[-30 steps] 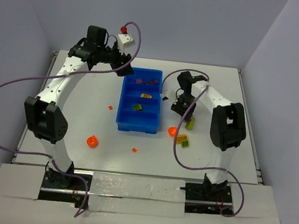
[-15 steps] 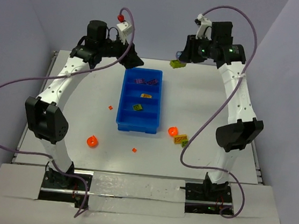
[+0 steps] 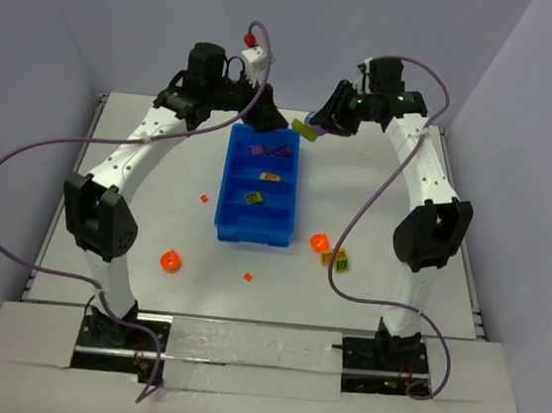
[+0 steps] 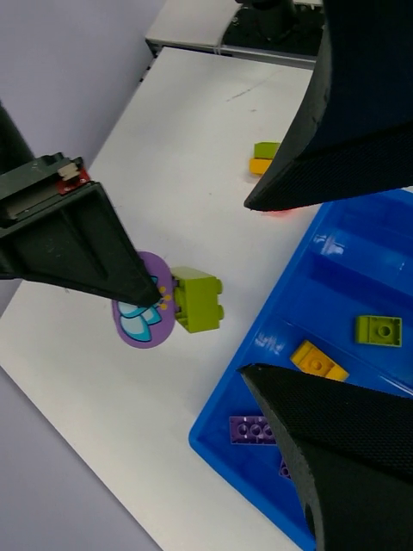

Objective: Sort the legos into containers by color

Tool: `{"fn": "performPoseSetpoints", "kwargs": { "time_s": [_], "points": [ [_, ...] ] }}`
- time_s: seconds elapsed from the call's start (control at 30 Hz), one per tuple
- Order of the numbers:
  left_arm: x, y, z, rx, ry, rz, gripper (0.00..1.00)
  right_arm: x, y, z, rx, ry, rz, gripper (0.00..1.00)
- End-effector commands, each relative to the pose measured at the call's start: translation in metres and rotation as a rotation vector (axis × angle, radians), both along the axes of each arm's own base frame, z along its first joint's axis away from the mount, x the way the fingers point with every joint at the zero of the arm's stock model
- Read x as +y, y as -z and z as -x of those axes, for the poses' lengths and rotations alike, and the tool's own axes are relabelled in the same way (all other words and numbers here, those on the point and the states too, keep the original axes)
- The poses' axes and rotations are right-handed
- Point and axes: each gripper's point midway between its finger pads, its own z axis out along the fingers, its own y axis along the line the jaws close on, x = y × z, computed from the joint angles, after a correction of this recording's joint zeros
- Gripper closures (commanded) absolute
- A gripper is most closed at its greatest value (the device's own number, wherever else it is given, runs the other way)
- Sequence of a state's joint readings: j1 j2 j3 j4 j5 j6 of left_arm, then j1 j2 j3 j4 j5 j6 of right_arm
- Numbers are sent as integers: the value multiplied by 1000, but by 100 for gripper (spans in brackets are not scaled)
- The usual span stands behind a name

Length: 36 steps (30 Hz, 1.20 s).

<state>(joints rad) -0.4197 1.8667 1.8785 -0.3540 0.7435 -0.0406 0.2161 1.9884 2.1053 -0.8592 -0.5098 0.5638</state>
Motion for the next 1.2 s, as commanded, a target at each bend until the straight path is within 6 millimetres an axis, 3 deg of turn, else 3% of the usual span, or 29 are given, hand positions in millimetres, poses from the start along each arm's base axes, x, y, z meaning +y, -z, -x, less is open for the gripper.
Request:
{"fn": "performPoseSetpoints", "kwargs": {
  "time_s": [0.0, 0.43, 0.7, 0.9, 1.1, 1.17],
  "points": [
    [-17, -8, -8, 64, -7, 36, 22, 3, -36, -2, -77, 39, -64, 100],
    [-31, 5, 3, 157, 100, 71, 21, 19, -52, 9, -147, -45, -75, 100],
    [-35, 13, -1, 191, 107, 85, 26, 27, -54, 11, -159, -74, -79, 100],
    [-38, 20, -10, 200, 96, 86, 52, 33, -59, 14, -176, -99, -82, 100],
    [-33, 33, -7, 201, 91, 37, 91, 27, -61, 8, -188, -62, -61, 100],
    [-29, 38, -2, 198, 92, 15, 96, 23, -62, 4, -197, -37, -47, 100]
  ]
}}
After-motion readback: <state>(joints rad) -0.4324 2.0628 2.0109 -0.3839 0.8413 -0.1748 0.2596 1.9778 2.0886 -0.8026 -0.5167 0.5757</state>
